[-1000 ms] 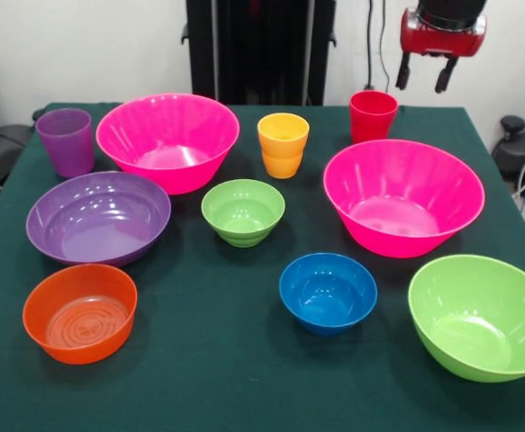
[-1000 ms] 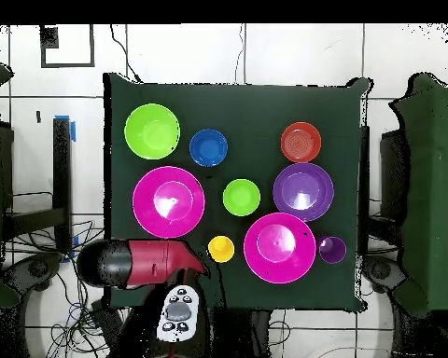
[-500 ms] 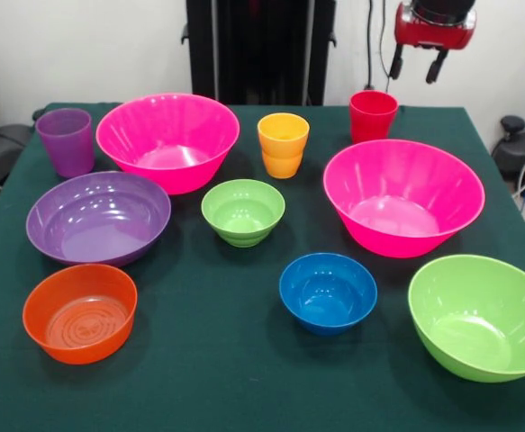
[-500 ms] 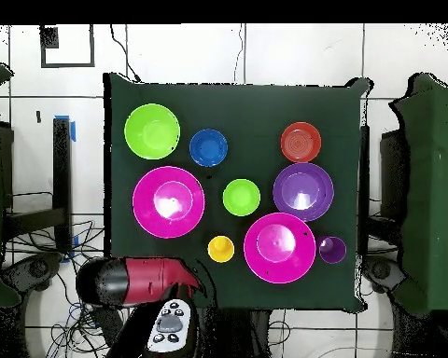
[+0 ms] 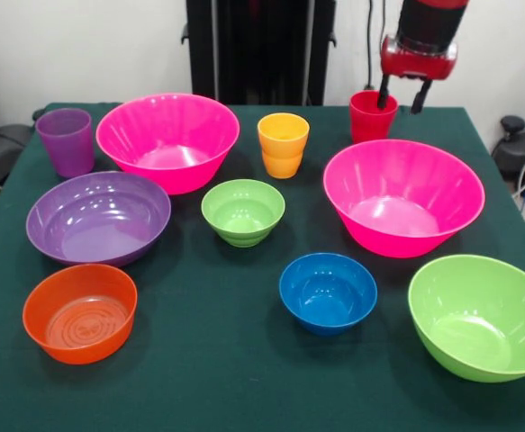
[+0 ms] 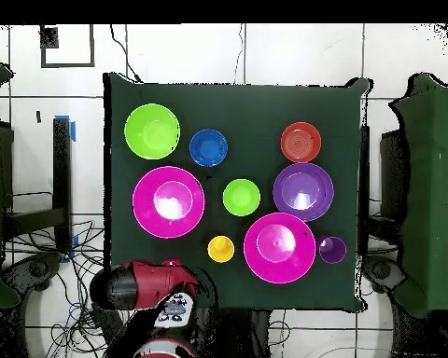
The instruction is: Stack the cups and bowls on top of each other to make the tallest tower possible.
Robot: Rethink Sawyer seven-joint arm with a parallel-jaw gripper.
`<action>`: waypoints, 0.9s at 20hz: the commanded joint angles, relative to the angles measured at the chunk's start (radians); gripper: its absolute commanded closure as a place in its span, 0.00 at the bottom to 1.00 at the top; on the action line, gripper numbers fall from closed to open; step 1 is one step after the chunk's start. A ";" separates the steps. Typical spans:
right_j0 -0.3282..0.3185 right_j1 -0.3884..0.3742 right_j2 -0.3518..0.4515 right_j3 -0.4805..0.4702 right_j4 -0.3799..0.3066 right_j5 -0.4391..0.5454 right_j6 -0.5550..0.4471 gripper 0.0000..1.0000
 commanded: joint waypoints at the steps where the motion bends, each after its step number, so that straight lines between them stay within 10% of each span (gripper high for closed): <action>1: 0.000 0.159 0.038 -0.016 -0.042 -0.109 0.138 0.00; 12: -0.026 0.201 0.059 -0.027 -0.044 -0.153 0.130 0.00; 13: -0.022 0.202 0.059 -0.034 -0.051 -0.158 0.126 1.00; 18: -0.040 0.190 0.074 -0.032 -0.053 -0.168 0.132 1.00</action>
